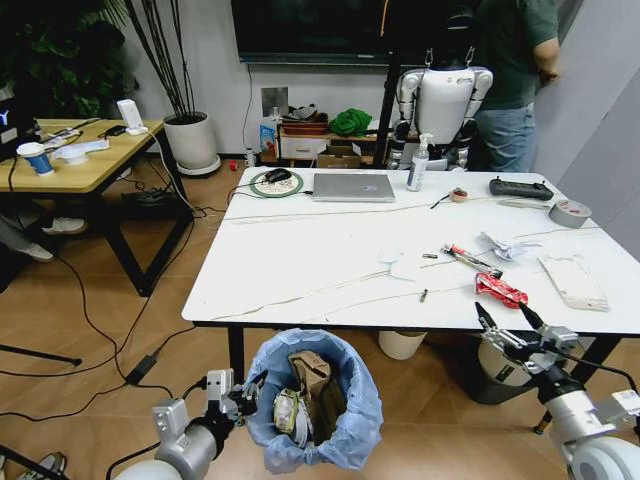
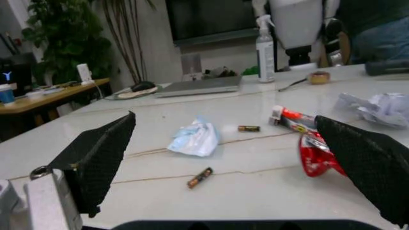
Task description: Pick up the trash bin and place the trash from the table into it.
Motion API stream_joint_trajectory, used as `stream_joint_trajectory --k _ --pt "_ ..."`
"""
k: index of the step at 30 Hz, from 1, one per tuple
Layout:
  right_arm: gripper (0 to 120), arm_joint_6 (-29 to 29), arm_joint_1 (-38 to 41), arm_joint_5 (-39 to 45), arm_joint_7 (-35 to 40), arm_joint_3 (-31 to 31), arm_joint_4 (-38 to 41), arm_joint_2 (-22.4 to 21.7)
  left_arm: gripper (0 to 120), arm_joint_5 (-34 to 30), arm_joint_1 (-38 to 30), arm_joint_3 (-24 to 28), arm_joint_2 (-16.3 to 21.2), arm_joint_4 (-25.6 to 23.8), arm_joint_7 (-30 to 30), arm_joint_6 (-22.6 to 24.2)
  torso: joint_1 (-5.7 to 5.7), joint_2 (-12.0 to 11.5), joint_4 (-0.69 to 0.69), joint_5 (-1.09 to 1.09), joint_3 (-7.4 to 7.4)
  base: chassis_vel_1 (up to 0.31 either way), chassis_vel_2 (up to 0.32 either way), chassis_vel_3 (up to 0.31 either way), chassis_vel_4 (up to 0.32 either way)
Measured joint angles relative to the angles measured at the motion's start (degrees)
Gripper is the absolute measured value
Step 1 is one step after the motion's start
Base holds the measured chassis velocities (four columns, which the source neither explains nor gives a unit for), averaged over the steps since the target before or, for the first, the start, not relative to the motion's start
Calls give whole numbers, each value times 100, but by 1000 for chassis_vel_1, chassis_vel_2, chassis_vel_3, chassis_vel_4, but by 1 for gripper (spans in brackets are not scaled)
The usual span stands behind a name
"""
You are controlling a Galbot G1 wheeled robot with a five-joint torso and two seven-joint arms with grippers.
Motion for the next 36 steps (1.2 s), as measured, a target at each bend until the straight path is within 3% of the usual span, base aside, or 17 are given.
stream_joint_trajectory --k 5,6,9,11,15,18,21,28,36 --pt "100 -265 308 -100 582 -483 192 -324 2 -31 127 -166 12 -87 -12 8 0 0 2 0 0 0 0 0 0" --pt "100 -464 532 -212 1140 -795 231 -504 2 -46 221 -261 24 -128 -11 12 0 0 2 -1 0 0 0 0 0" --pt "100 -861 1017 -116 1764 -1333 211 -774 2 -36 435 -438 28 -157 33 16 0 0 2 2 0 0 0 0 0" --pt "100 -903 1081 -76 1829 -1401 202 -803 2 -29 472 -465 21 -158 42 15 0 0 2 1 0 0 0 0 0" --pt "100 -1496 2304 521 2714 -2595 -143 -1127 2 76 846 -713 -122 -212 111 4 0 0 3 2 1 0 0 0 0" --pt "100 -1651 2697 772 2861 -2926 -274 -1186 2 91 898 -781 -164 -232 112 2 0 0 4 2 1 0 0 0 0" --pt "100 -2025 3296 1220 3469 -3446 -356 -1264 2 100 944 -885 -212 -242 112 -3 1 0 3 -1 1 0 0 0 0" --pt "100 -2772 3653 1692 4317 -3703 -327 -1190 2 130 934 -895 -300 -234 111 -9 0 0 2 1 1 0 0 0 0" --pt "100 -2804 3558 1638 4322 -3662 -516 -1108 2 170 909 -853 -347 -207 105 -18 0 0 1 1 1 0 0 0 0"
